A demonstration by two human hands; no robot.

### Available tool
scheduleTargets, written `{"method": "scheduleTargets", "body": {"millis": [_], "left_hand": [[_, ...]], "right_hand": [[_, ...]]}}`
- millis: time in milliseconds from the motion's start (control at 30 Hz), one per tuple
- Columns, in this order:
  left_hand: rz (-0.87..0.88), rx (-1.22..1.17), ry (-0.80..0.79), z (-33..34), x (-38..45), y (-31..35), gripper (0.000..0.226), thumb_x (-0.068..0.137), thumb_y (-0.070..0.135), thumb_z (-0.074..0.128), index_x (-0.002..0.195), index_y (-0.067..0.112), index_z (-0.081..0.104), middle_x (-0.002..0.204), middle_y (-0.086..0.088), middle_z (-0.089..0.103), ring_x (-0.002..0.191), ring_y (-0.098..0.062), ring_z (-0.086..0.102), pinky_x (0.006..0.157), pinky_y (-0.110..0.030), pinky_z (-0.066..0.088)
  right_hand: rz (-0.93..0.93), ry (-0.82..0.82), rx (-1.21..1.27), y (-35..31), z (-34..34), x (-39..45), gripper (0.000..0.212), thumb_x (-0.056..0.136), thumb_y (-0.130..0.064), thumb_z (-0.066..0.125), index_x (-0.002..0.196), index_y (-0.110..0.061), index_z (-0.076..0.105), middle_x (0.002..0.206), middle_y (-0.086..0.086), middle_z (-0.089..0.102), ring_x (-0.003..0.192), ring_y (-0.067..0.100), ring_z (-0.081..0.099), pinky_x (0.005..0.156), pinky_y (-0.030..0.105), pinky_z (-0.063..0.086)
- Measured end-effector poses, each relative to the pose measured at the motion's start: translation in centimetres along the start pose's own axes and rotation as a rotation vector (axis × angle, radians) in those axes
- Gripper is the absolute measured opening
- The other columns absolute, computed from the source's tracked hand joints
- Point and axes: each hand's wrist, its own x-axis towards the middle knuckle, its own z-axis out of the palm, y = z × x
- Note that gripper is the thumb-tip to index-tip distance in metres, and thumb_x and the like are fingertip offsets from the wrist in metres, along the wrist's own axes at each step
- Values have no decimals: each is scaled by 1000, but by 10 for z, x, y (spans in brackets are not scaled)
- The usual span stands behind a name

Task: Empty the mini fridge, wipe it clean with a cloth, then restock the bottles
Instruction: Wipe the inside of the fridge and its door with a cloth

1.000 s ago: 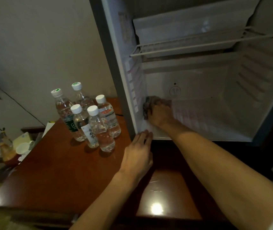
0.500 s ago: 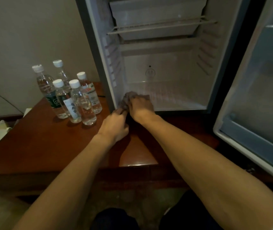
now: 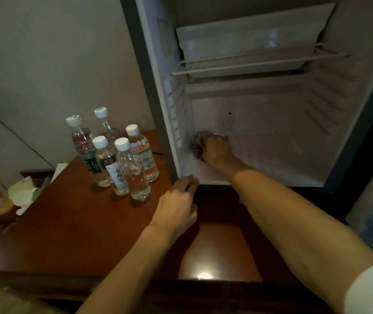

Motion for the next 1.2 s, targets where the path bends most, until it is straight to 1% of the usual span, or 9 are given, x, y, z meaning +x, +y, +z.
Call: {"method": "scheduleTargets", "body": {"millis": [67,100,200,433,533,700,900,1033,1200], "left_hand": [[11,-8,5,3,1,-3,70,88,18,56,155,16,37,158,-1,35,142,-22,38,107,-35,44],[14,-10,9,3,1,-3,70,87,18,56,154,16,37,158,-1,36,142,-23,38,107,-35,45],[15,-5,15,5,1,0,71,87,18,57,155,14,36,158,-3,35,142,-24,38,107,-35,44],[-8,38,-21,-5,6,4,64,88,19,56,151,16,40,150,-3,43,137,-24,40,103,-37,48],[-20,41,-31,-9,4,7,57,88,18,56,144,16,47,140,-4,49,130,-26,46,96,-39,50],[-53,54,-17,-13,1,11,47,87,16,57,134,12,56,131,-7,55,120,-29,55,93,-38,51],[-36,60,4,-11,1,10,49,87,16,57,136,14,55,132,-6,55,120,-28,55,90,-38,52],[-9,55,30,-7,4,4,50,88,17,56,138,16,52,131,-4,53,121,-26,53,88,-36,52],[38,52,48,-3,6,-2,56,91,19,56,146,16,46,138,-3,50,128,-23,48,93,-36,53]], "right_hand": [[19,-35,59,2,1,14,28,91,-19,59,119,-15,64,115,2,65,104,20,63,83,12,47],[16,-22,70,3,3,20,30,89,-21,60,119,-20,65,118,2,66,106,20,64,87,12,46],[17,-6,84,4,6,22,34,89,-22,60,123,-18,64,128,8,64,115,26,62,98,25,46],[-64,2,-9,-4,-10,-43,33,91,-26,58,120,-14,65,122,13,66,109,31,63,86,31,48],[-94,-5,-63,-9,-15,-76,31,92,-26,56,118,-13,65,124,13,64,110,32,61,88,32,47],[-33,-71,-99,-7,-7,-106,34,98,-26,49,129,-17,58,137,9,54,122,30,53,93,34,46],[-61,-49,-119,-3,-8,-102,30,98,-27,50,124,-17,59,136,5,53,118,29,54,86,34,47],[-90,7,-83,0,-12,-82,29,94,-26,52,116,-13,64,123,10,63,108,31,61,79,32,48],[-90,35,-88,2,-13,-41,30,91,-25,54,113,-9,67,119,14,67,106,33,63,81,34,49]]}}
